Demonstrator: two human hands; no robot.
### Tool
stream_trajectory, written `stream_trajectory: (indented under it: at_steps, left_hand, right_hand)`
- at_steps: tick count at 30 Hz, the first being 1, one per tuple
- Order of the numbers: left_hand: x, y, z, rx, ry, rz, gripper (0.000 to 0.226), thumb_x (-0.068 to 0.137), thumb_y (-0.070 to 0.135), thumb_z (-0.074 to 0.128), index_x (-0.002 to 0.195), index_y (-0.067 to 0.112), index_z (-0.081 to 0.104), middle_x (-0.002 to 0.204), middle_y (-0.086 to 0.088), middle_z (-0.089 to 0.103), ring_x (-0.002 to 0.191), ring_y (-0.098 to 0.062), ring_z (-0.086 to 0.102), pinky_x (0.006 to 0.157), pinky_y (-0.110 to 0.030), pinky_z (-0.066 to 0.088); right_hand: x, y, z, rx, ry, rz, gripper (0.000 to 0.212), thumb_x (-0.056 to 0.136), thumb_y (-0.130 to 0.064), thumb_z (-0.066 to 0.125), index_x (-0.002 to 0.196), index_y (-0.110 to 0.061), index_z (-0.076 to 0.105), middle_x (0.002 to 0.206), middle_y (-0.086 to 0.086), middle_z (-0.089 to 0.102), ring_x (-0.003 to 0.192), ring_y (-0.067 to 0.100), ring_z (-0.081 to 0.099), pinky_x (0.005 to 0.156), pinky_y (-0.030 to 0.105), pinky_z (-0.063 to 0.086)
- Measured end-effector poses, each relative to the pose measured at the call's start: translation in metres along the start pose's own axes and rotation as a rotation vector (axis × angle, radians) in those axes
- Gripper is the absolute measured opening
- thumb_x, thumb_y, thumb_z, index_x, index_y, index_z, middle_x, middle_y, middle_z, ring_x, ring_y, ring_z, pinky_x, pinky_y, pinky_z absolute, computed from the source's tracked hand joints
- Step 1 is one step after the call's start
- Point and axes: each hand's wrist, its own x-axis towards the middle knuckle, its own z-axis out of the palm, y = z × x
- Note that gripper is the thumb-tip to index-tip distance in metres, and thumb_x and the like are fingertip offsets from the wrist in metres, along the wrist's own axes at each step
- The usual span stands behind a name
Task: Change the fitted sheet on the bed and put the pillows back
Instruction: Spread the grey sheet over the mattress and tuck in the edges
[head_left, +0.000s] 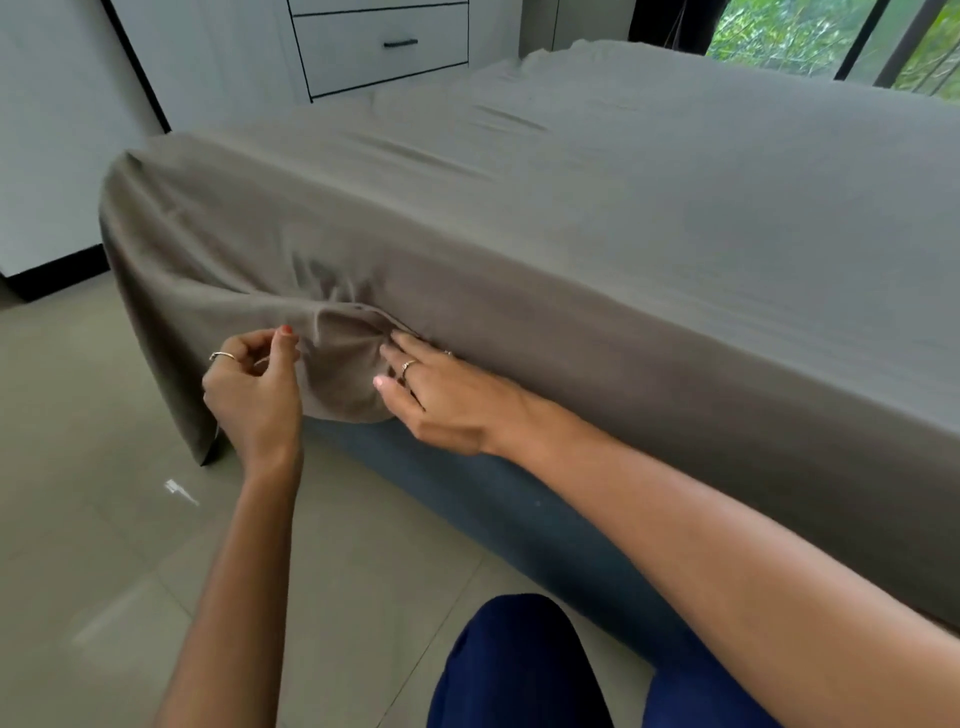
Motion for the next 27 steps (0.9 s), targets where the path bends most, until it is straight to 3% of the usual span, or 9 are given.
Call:
stream_trajectory:
  at_steps: [3,6,10,14,17,19,21,24,27]
  left_hand:
    - [0.002,0.000,0.007,0.068,0.018,0.082,0.012,0.094,0.021,0.059,0.098,0.012,0.066,0.087,-0.002,0.067,0.072,0.008,0.061,0.068,-0.008,0.047]
    - [0.004,0.002,0.016,0.123,0.015,0.180,0.011,0.096,0.017,0.055,0.098,0.010,0.064,0.083,0.002,0.063,0.069,0.012,0.056,0.065,-0.005,0.042]
    - [0.014,-0.010,0.012,0.129,-0.003,0.201,0.020,0.097,0.020,0.050,0.110,0.013,0.064,0.096,-0.004,0.067,0.083,-0.015,0.063,0.076,-0.029,0.050]
    - [0.008,-0.015,0.012,0.218,-0.203,0.302,0.028,0.099,0.016,0.048,0.119,0.010,0.066,0.116,-0.008,0.068,0.107,-0.015,0.062,0.091,-0.015,0.041]
    - [-0.004,-0.013,0.020,0.391,-0.476,0.402,0.039,0.104,0.018,0.034,0.140,0.012,0.048,0.146,-0.004,0.046,0.138,-0.016,0.036,0.111,-0.025,0.021]
    - [0.000,-0.010,0.020,0.458,-0.496,0.379,0.042,0.105,0.022,0.028,0.144,0.014,0.041,0.153,0.000,0.037,0.145,-0.015,0.023,0.116,-0.031,0.013]
    - [0.006,-0.009,0.018,0.567,-0.491,0.435,0.041,0.105,0.021,0.030,0.141,0.013,0.046,0.150,-0.002,0.040,0.145,-0.018,0.024,0.115,-0.035,0.016]
    - [0.022,-0.005,0.026,0.786,-0.501,0.511,0.035,0.102,0.023,0.037,0.128,0.013,0.057,0.139,-0.004,0.051,0.139,-0.022,0.032,0.112,-0.039,0.022]
    - [0.039,0.008,0.041,0.720,-0.516,0.362,0.029,0.099,0.019,0.042,0.102,0.004,0.067,0.111,-0.011,0.064,0.116,-0.027,0.053,0.093,-0.033,0.037]
  right_hand:
    - [0.021,-0.007,0.004,-0.044,-0.007,0.078,0.072,0.099,-0.056,0.023,0.152,-0.008,0.013,0.160,0.009,0.009,0.148,0.021,0.010,0.120,0.035,0.008]
    - [0.040,-0.016,0.008,-0.111,-0.013,0.172,0.089,0.092,-0.068,0.023,0.152,-0.005,0.007,0.159,0.014,0.009,0.146,0.029,0.013,0.118,0.040,0.011]
    - [0.061,-0.018,0.013,-0.166,0.041,0.243,0.098,0.088,-0.074,0.027,0.150,0.000,0.012,0.156,0.021,0.016,0.144,0.033,0.016,0.118,0.041,0.011]
    - [0.060,-0.013,0.006,-0.091,0.087,0.175,0.077,0.095,-0.060,0.031,0.146,-0.003,0.030,0.149,0.022,0.035,0.140,0.030,0.030,0.117,0.037,0.018]
    - [0.049,-0.016,0.000,0.025,0.126,0.054,0.055,0.098,-0.039,0.033,0.144,-0.008,0.037,0.145,0.015,0.043,0.135,0.024,0.039,0.114,0.033,0.026]
    - [0.035,-0.020,0.003,-0.027,0.123,-0.035,0.054,0.098,-0.023,0.038,0.148,-0.008,0.029,0.153,0.011,0.034,0.141,0.019,0.031,0.116,0.025,0.019]
    - [0.017,-0.020,0.011,-0.152,0.195,-0.142,0.058,0.091,-0.009,0.038,0.148,-0.003,0.029,0.154,0.013,0.031,0.143,0.020,0.027,0.116,0.018,0.010]
    - [-0.002,-0.024,0.020,-0.271,0.302,-0.250,0.058,0.087,-0.015,0.030,0.143,-0.001,0.039,0.151,0.014,0.035,0.142,0.021,0.029,0.118,0.021,0.011]
    - [0.010,-0.033,0.015,-0.195,0.236,-0.163,0.054,0.095,-0.015,0.034,0.149,-0.006,0.028,0.157,0.010,0.024,0.146,0.018,0.018,0.116,0.018,0.003]
